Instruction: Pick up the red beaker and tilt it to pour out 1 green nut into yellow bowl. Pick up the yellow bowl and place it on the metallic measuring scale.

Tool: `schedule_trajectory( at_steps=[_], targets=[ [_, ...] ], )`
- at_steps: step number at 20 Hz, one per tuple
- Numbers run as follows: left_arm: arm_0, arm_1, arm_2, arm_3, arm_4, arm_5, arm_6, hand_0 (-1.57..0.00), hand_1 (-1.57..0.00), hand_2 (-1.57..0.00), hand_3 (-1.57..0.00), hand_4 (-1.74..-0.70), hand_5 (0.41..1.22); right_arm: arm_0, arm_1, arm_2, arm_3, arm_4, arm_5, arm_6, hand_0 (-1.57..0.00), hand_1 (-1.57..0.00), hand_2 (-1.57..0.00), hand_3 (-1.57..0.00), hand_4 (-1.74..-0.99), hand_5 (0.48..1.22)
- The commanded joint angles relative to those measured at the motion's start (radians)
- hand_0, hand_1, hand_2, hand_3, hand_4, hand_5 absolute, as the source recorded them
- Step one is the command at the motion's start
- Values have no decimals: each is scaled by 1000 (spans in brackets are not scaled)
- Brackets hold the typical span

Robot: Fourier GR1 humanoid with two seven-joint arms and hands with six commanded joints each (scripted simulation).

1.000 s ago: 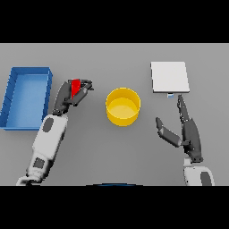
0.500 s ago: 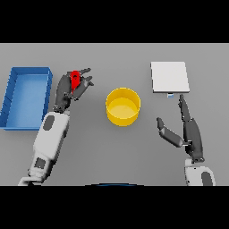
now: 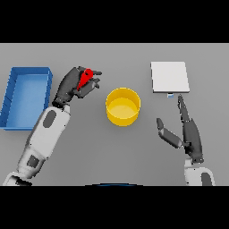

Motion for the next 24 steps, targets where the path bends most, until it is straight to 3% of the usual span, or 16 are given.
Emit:
schedule_trajectory(
  at_steps=[1,3,10,14,16,17,21,24],
  targets=[
    [-4,7,-14,-4,-11,-2,14,-1564,-1565,-1565,-1562,-1733,1111,5,-4,-2,-1,3,-2,3,1,1,1,1,-1256,678],
    [-21,26,-40,-1,-35,-4,55,-1566,-1566,-1566,-1564,-1734,1114,-5,-5,0,-9,3,1,12,1,1,1,1,-1254,680],
    [-137,118,-298,11,-324,-52,210,-1570,-1570,-1570,-1570,-1740,1145,4,12,11,-14,3,2,17,1,1,1,1,-1262,694],
    [-230,147,-388,58,-415,-107,204,-1571,-1571,-1571,-1570,-1740,1190,28,7,13,-23,0,10,8,1,1,1,1,-1274,704],
    [-268,172,-429,77,-448,-146,180,-1571,-1571,-1571,-1571,-1649,1201,21,6,10,-20,-5,11,3,1,1,1,1,-1284,705],
    [-287,171,-452,89,-467,-156,172,-1571,-1571,-1571,-1571,-1666,1205,22,11,12,-24,-9,13,10,1,1,1,1,-1283,702],
    [-375,174,-558,127,-535,-267,147,-1571,-1571,-1571,-1277,-1701,1215,29,37,6,-11,-26,1,-12,1,1,1,1,-1292,678],
    [-433,176,-640,144,-581,-322,81,-1571,-1571,-1571,-1420,-1718,1218,20,34,-12,1,-61,13,-21,1,1,1,1,-1294,657]
  ],
)
